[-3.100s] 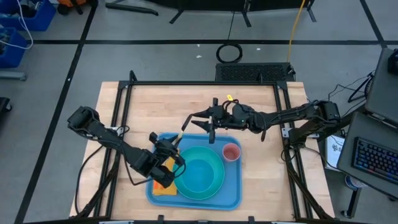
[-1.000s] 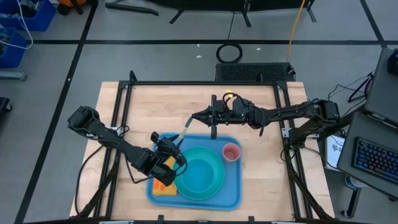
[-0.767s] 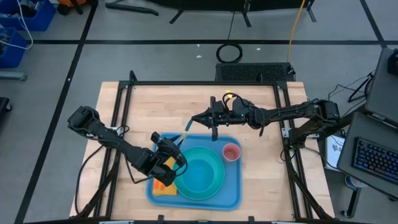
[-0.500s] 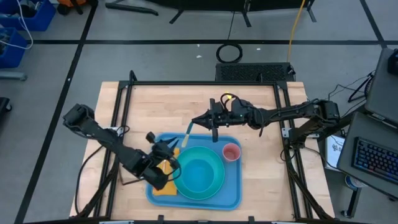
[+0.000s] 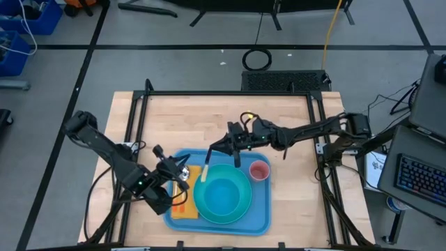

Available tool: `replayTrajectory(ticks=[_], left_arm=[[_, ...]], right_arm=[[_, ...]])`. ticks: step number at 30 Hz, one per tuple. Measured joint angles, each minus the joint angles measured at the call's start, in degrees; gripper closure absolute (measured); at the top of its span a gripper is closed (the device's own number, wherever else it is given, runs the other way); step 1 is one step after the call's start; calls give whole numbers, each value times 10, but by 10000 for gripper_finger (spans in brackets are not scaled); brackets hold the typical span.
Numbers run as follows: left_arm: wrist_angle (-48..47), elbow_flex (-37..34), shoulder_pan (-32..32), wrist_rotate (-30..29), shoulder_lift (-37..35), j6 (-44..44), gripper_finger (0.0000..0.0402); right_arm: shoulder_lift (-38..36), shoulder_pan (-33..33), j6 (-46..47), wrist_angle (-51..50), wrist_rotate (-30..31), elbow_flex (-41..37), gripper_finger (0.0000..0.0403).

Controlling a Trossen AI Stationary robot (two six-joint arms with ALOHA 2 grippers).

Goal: Set up tray
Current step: Put the yellow knife on the yellow napkin to the right of the orange spoon

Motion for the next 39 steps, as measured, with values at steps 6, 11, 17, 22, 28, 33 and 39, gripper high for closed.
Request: replayTrajectory(ticks=[6,11,17,22,28,33,39], left_arm=[[-7,0,-1,-33,-15,26,374],[-10,0,-9,-51,-28,67,371],[-12,0,-15,-54,-39,91,371],[-11,0,-19,-100,-39,108,371],[-15,0,-18,-122,-39,124,371],[-25,0,-13,-153,-39,131,371],[-28,0,-2,-175,-39,134,371]], right_arm=[[36,-1,24,1,-27,39,403],[57,-1,41,1,-49,74,403],[93,2,65,1,-59,95,403],[118,10,87,1,-60,113,403],[131,25,103,0,-60,125,403],[133,31,120,1,-60,126,403],[134,33,140,-2,-55,126,403]])
